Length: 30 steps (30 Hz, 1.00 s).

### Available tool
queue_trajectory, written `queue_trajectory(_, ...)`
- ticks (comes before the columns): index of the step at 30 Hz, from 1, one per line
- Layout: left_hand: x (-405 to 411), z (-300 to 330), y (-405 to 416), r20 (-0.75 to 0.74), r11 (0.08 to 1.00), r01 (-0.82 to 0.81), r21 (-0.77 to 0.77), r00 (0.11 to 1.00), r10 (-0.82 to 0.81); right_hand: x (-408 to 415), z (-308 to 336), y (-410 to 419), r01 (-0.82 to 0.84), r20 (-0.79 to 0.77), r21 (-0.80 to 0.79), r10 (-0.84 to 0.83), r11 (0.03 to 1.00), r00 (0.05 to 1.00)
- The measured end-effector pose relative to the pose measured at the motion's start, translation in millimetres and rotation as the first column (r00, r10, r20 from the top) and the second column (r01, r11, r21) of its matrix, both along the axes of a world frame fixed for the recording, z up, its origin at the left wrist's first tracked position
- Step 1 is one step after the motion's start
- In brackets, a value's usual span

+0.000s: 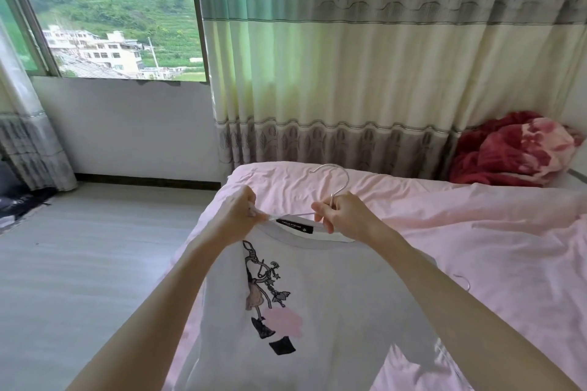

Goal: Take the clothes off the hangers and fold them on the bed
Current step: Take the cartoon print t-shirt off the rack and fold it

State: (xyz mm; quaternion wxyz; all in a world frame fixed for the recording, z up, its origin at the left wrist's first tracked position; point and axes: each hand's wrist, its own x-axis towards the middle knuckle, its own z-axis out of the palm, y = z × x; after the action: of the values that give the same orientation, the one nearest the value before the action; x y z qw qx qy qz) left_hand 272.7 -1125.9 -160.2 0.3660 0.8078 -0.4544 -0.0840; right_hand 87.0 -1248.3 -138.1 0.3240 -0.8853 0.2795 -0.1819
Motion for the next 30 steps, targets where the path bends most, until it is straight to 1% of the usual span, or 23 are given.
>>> queue_trajectory(3, 9, 0, 6, 0.132, 0.998, 0.016, 0.054, 0.991, -0.023, 0, -7, 1, 0.005, -0.012, 0.001, -0.005, 1.0, 1.0)
queue_trajectory(7, 8, -6, 10, 0.347, 0.98, -0.081, 0.18, 0.938, 0.014, 3, -9, 2, 0.029, 0.01, 0.001, -0.029, 1.0, 1.0)
queue_trajectory(9, 0, -10, 10, 0.402, 0.971, -0.138, 0.194, 0.914, 0.049, 6, -6, 5, 0.027, 0.022, -0.01, -0.027, 1.0, 0.999)
queue_trajectory(10, -3, -12, 9, 0.387, 0.973, -0.156, 0.171, 0.919, 0.079, 8, -5, 7, 0.024, 0.034, -0.018, -0.023, 1.0, 0.999)
queue_trajectory(11, -4, -14, 8, 0.338, 0.979, -0.16, 0.125, 0.935, 0.11, 9, -4, 9, 0.02, 0.047, -0.02, -0.019, 1.0, 0.999)
queue_trajectory(13, -4, -14, 4, 0.156, 0.99, -0.141, 0.005, 0.978, 0.139, 11, -2, 12, 0.004, 0.054, -0.021, -0.003, 1.0, 0.999)
queue_trajectory(14, -2, -15, 3, 0.07, 0.99, -0.134, -0.036, 0.988, 0.136, 11, -2, 12, -0.003, 0.048, -0.022, 0.004, 1.0, 0.999)
queue_trajectory(15, 1, -15, 3, 0.023, 0.989, -0.135, -0.058, 0.99, 0.137, 10, -2, 12, -0.004, 0.04, -0.023, 0.005, 1.0, 0.999)
queue_trajectory(18, 11, -19, 6, 0.044, 0.975, -0.216, -0.058, 0.975, 0.218, 7, -6, 7, -0.002, 0.021, -0.055, 0.003, 0.998, 1.0)
queue_trajectory(22, 31, -21, 13, 0.05, 0.941, -0.336, 0.04, 0.941, 0.334, 0, -15, -1, 0.0, -0.064, -0.117, -0.007, 0.993, 0.998)
queue_trajectory(23, 37, -20, 14, 0.019, 0.933, -0.357, 0.041, 0.934, 0.357, -2, -17, -3, -0.002, -0.074, -0.122, -0.007, 0.993, 0.997)
queue_trajectory(24, 43, -18, 14, -0.055, 0.93, -0.368, 0.017, 0.928, 0.368, -4, -18, -4, -0.008, -0.072, -0.118, 0.0, 0.993, 0.997)
queue_trajectory(26, 51, -16, 16, -0.257, 0.924, -0.379, -0.045, 0.898, 0.356, -8, -21, -8, -0.028, -0.045, -0.102, 0.024, 0.994, 0.999)
queue_trajectory(28, 53, -16, 17, -0.472, 0.928, -0.37, -0.049, 0.827, 0.305, -11, -24, -10, -0.044, -0.015, -0.084, 0.043, 0.996, 0.999)
queue_trajectory(29, 53, -17, 17, -0.553, 0.935, -0.352, -0.044, 0.788, 0.271, -12, -27, -12, -0.049, -0.009, -0.079, 0.049, 0.996, 0.999)
queue_trajectory(30, 53, -17, 17, -0.595, 0.942, -0.333, -0.041, 0.766, 0.245, -13, -30, -13, -0.053, -0.002, -0.075, 0.053, 0.996, 0.999)
